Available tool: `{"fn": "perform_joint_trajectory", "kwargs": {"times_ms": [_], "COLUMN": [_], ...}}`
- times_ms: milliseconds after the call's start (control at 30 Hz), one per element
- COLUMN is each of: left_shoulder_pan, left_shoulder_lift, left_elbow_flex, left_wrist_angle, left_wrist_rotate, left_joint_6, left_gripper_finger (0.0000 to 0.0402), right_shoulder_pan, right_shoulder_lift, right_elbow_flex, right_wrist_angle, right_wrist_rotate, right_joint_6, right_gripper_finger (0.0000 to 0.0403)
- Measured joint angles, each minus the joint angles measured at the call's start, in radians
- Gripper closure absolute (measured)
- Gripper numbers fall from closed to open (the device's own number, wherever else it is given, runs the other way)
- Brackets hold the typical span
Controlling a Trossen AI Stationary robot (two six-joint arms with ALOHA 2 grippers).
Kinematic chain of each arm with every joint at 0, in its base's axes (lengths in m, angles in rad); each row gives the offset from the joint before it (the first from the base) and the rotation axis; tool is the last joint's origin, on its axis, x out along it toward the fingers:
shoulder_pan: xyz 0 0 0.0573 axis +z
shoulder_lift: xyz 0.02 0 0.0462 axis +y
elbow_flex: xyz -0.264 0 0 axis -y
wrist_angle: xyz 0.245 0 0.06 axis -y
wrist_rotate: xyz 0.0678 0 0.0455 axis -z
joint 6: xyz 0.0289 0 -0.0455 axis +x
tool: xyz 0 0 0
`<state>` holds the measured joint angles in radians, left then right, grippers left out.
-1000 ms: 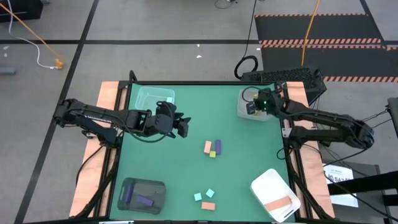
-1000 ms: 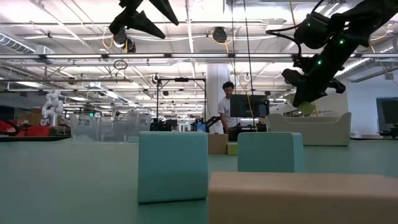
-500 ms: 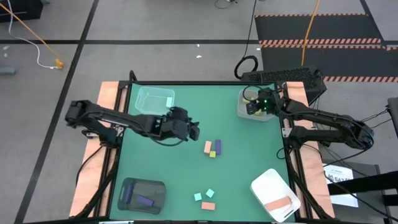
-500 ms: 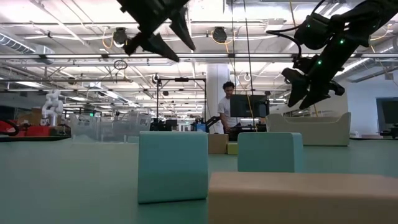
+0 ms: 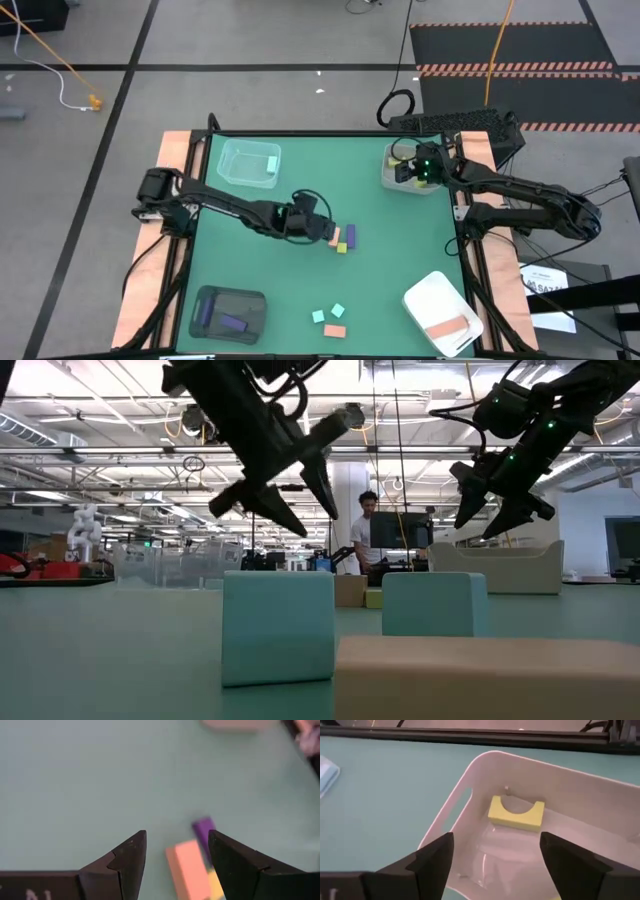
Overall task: Sort & place blocks by color
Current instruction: Put the top brown block into the white bin
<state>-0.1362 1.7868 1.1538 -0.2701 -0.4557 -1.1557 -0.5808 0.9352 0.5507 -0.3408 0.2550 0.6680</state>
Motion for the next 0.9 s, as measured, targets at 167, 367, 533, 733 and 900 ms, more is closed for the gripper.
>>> {"fn": "perform_joint_trajectory", "kwargs": {"times_ms": [167, 367, 533, 733, 900], "left_shoulder_pan": [-0.037, -0.066, -0.076, -0.091, -0.089], "left_shoulder_lift": [0.059, 0.070, 0.106, 0.177, 0.241], "left_elbow_flex": [0.000, 0.000, 0.040, 0.181, 0.334], "left_wrist_angle": [0.052, 0.058, 0.058, 0.042, -0.144], "left_wrist_rotate": [0.017, 0.013, 0.011, 0.012, -0.015], "left_joint_6": [-0.006, 0.002, -0.003, 0.039, 0.053], "left_gripper_finger": [0.0188, 0.0188, 0.0188, 0.0188, 0.0188], "right_shoulder_pan": [0.000, 0.000, 0.000, 0.000, 0.000], "right_shoulder_lift": [0.000, 0.000, 0.000, 0.000, 0.000], "right_elbow_flex": [0.000, 0.000, 0.000, 0.000, 0.000], "right_wrist_angle": [0.021, 0.055, 0.086, 0.090, 0.086], "right_wrist_rotate": [0.000, 0.001, 0.002, 0.002, 0.002], "right_joint_6": [0.044, 0.081, 0.080, 0.072, 0.078], "right_gripper_finger": [0.0117, 0.0115, 0.0116, 0.0115, 0.0115]}}
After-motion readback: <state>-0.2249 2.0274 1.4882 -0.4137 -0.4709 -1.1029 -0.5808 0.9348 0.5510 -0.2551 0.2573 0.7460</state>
